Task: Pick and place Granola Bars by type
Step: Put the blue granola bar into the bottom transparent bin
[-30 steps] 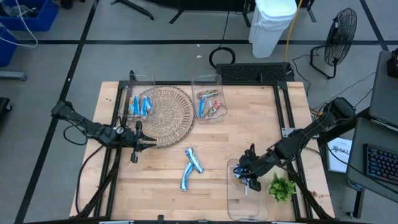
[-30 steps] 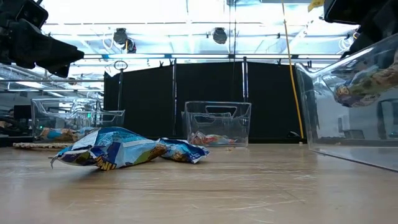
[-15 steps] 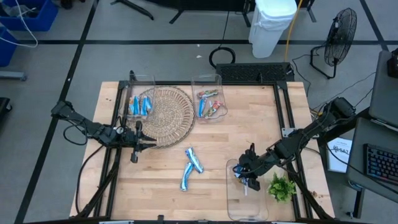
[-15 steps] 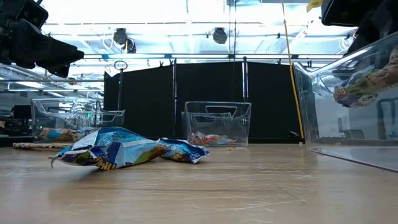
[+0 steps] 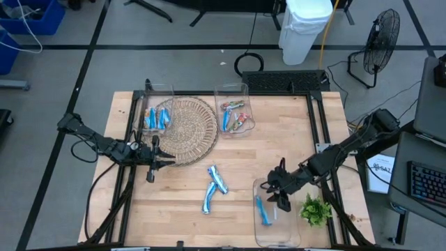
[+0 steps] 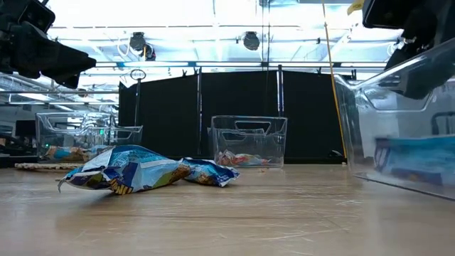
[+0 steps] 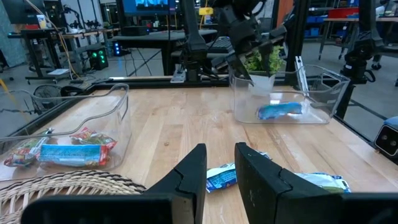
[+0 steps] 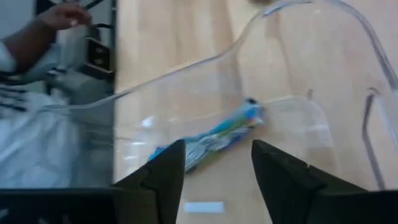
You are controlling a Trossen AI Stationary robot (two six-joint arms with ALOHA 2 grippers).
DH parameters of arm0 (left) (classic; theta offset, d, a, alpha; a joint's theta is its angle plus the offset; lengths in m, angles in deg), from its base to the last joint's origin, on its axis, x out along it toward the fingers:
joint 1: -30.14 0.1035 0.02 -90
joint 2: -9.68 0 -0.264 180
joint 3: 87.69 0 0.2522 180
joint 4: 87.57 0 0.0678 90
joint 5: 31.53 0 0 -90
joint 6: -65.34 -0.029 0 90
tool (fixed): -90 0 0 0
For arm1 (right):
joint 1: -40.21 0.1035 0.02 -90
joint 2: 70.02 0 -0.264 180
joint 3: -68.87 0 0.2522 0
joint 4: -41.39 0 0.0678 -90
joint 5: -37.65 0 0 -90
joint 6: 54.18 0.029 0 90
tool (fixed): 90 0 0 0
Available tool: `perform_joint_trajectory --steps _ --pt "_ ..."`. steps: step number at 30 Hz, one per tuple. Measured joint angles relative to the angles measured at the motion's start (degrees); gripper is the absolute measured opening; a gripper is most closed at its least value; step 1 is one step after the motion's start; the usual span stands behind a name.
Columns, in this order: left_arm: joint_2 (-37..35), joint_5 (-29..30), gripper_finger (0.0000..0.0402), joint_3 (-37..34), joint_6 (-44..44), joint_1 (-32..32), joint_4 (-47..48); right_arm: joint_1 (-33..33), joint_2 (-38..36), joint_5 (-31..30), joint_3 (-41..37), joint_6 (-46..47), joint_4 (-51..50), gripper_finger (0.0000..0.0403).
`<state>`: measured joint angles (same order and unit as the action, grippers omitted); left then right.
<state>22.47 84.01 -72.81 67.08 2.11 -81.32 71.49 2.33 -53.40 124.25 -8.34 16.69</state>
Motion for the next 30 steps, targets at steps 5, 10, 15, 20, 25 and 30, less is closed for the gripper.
perform_joint_trajectory --steps 5,10,15,20,25,30 --pt "0.0 0.0 0.0088 0.0 0.0 0.0 0.0 -2.9 -5.2 8.3 0.1 0.1 0.1 0.0184" --pt "0.0 0.0 0.0088 0.0 0.0 0.0 0.0 -4.8 -13.0 10.4 0.1 -5.4 0.0 0.0178" --pt "0.0 0.0 0.0088 0.0 0.0 0.0 0.0 -7.4 -21.6 6.9 0.1 -16.5 -1.1 0.0174" --pt "0.0 0.0 0.0088 0.0 0.0 0.0 -0.3 -8.8 -28.6 -10.8 0.0 -29.0 -5.2 0.0174" --pt "0.0 0.0 0.0088 0.0 0.0 0.0 -0.4 -9.1 -34.2 -30.8 -7.4 -38.7 -1.1 0.0174" --pt "0.0 0.0 0.0088 0.0 0.0 0.0 -0.5 -13.0 -39.2 -33.4 -20.0 -42.4 13.2 0.0173"
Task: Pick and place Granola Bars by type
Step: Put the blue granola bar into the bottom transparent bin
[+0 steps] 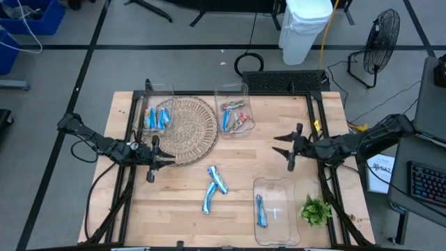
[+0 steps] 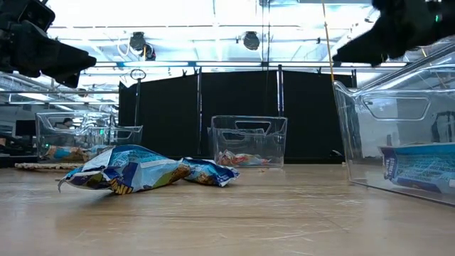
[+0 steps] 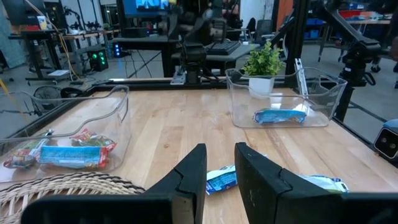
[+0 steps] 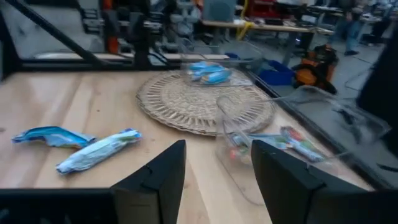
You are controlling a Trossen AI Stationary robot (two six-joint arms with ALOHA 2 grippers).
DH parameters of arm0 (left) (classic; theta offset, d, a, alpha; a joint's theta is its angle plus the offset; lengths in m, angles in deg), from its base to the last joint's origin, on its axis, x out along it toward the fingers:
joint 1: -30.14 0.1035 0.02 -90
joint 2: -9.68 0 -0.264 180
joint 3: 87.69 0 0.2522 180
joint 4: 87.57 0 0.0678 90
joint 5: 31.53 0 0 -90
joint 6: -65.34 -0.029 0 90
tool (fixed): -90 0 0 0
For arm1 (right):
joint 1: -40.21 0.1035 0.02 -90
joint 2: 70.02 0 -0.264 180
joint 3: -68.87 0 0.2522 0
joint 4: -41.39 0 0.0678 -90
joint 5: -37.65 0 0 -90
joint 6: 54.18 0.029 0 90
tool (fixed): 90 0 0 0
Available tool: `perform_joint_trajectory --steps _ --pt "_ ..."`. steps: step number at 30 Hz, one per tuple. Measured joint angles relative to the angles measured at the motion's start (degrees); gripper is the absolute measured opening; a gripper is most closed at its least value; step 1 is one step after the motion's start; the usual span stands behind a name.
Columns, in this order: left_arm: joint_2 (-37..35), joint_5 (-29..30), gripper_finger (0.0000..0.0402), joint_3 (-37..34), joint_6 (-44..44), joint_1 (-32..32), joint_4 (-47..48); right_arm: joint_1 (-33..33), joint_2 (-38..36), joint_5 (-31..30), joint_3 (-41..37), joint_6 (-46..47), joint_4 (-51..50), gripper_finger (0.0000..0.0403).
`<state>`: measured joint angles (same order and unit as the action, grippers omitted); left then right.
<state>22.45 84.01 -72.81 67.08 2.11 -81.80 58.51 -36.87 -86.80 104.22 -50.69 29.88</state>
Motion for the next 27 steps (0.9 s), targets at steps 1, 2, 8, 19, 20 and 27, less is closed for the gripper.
perform_joint_trajectory --steps 1,2,8,19,20,27 --pt "0.0 0.0 0.0088 0.0 -0.1 0.0 0.0 -1.1 -0.9 1.8 -2.2 -0.3 2.6 0.0173" --pt "0.0 0.0 0.0088 0.0 -0.6 0.0 0.0 -2.2 -1.7 4.1 -4.1 -0.8 5.0 0.0173" --pt "0.0 0.0 0.0088 0.0 -1.7 0.0 0.0 -10.2 -4.8 15.8 -11.0 -5.1 16.0 0.0173" --pt "0.0 0.1 0.0088 0.0 -1.1 0.0 -5.9 -31.0 -4.9 39.1 -13.8 -5.8 17.8 0.0173" --pt "0.0 0.5 0.0088 0.0 -1.4 0.0 -6.1 -32.6 -4.9 40.6 -14.2 -5.8 18.2 0.0173" --pt "0.0 1.9 0.0088 0.0 0.2 0.0 -7.4 -39.8 -4.9 43.7 -16.6 -5.9 23.8 0.0173"
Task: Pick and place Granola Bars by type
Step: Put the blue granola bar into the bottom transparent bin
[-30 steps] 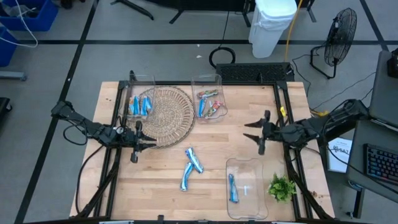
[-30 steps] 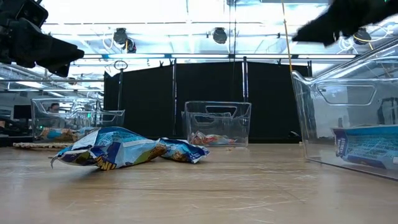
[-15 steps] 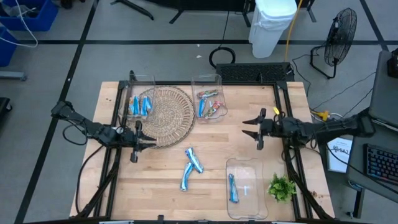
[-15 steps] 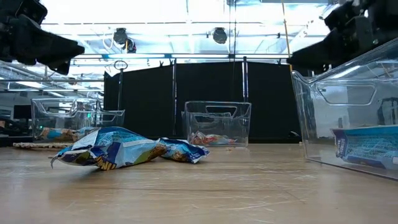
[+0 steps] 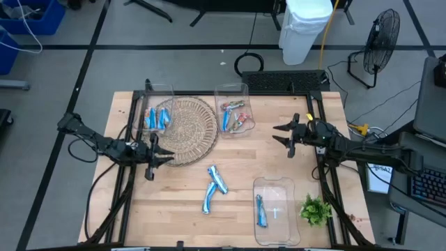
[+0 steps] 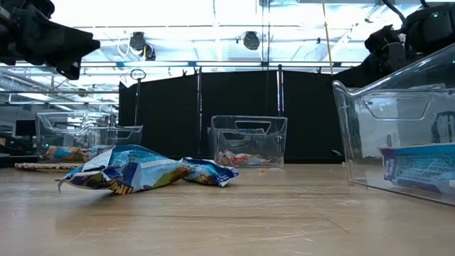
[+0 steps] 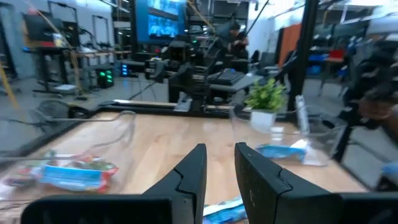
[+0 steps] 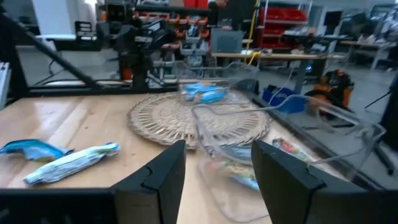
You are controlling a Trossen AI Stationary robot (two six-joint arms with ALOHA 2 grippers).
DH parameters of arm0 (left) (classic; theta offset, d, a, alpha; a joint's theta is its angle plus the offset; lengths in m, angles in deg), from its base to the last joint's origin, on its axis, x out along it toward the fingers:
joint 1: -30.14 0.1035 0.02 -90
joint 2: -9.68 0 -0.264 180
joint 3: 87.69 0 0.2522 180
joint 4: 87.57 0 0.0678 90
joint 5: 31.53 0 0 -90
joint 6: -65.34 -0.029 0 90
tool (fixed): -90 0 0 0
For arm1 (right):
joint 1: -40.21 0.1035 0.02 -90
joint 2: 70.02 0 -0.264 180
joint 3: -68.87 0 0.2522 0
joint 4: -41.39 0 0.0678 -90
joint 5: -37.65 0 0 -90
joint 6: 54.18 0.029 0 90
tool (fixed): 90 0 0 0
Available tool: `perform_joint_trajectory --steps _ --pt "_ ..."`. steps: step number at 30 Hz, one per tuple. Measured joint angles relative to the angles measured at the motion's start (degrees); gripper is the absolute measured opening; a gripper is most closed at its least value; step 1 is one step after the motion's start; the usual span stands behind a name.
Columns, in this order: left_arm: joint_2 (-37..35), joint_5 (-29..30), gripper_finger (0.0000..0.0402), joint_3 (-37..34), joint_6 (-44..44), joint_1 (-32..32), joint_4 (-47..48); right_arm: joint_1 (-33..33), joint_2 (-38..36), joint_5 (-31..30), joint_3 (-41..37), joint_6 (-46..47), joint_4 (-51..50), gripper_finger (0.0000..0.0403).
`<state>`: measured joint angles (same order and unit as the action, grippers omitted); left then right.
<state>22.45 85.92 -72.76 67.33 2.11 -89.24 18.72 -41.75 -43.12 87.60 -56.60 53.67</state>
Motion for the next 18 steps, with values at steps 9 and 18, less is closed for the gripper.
perform_joint_trajectory --steps 9,18 --pt "0.5 -1.6 0.0088 0.0 11.7 0.9 0.2 -0.8 0.3 -0.1 -1.7 0.2 3.7 0.0173" --pt "19.8 -2.1 0.0088 8.8 16.1 3.6 2.7 -0.8 0.2 -0.2 -1.9 0.2 3.7 0.0173"
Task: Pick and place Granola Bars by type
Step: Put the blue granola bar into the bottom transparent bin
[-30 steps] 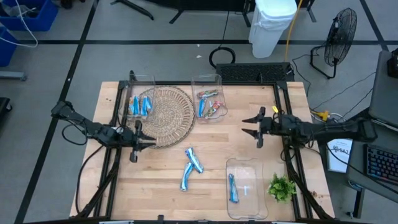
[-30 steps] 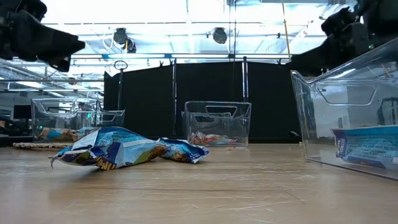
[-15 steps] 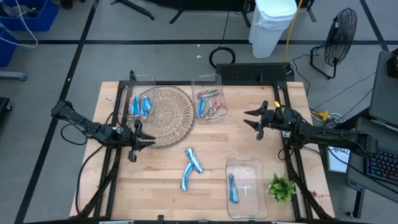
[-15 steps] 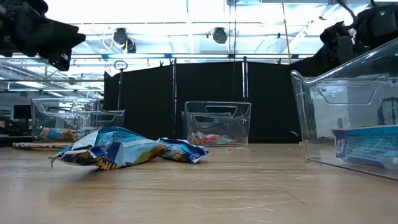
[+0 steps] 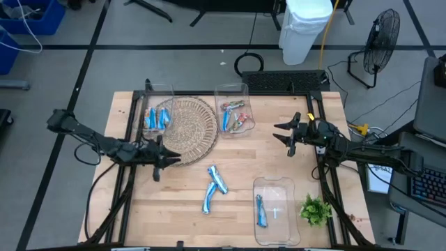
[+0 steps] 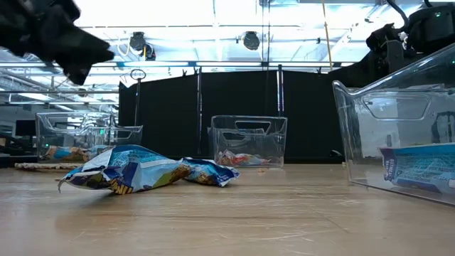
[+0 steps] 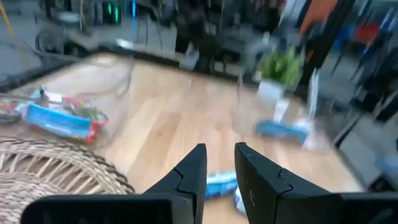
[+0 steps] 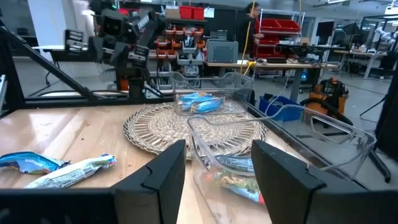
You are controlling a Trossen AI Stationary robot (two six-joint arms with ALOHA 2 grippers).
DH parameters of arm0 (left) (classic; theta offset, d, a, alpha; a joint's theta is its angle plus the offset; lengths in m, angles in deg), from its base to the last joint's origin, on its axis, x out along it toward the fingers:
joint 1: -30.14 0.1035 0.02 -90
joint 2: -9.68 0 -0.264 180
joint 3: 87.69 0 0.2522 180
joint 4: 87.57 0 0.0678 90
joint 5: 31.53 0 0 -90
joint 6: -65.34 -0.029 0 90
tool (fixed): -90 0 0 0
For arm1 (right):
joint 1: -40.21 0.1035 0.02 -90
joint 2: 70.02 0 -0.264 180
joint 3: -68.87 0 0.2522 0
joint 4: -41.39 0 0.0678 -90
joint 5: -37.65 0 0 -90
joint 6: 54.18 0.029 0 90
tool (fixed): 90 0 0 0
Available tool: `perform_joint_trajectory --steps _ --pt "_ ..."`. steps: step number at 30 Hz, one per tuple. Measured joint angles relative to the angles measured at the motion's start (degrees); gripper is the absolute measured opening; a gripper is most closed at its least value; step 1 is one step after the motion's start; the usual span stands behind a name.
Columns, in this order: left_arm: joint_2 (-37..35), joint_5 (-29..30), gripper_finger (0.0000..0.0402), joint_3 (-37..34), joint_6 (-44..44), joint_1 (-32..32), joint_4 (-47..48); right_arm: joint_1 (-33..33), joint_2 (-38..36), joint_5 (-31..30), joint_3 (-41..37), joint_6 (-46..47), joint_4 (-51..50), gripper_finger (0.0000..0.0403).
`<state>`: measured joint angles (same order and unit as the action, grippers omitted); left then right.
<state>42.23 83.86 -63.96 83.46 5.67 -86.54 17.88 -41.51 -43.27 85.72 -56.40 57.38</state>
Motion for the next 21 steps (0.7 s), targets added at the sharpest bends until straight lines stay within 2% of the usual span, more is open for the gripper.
perform_joint_trajectory --steps 3,6,11,14,16,21 --pt "11.9 -1.5 0.0088 8.0 1.6 0.2 4.8 0.0 0.0 0.0 0.0 0.0 0.0 0.0173" --pt "23.9 -5.4 0.0088 18.0 6.8 0.2 11.4 0.0 0.0 0.0 0.0 0.0 0.0 0.0173" --pt "39.9 -17.3 0.0088 36.3 23.0 0.3 24.9 0.0 0.0 0.0 -0.1 0.0 0.0 0.0173" --pt "47.6 -22.4 0.0088 44.7 33.5 0.3 30.2 0.0 0.0 0.0 -0.1 0.0 0.0 0.0173" --pt "51.8 -23.5 0.0088 48.9 39.0 0.3 31.9 0.0 0.0 0.0 -0.1 0.0 0.0 0.0173" --pt "60.0 -24.7 0.0088 54.7 46.2 0.4 35.0 0.0 0.0 0.0 -0.1 0.0 0.0 0.0173"
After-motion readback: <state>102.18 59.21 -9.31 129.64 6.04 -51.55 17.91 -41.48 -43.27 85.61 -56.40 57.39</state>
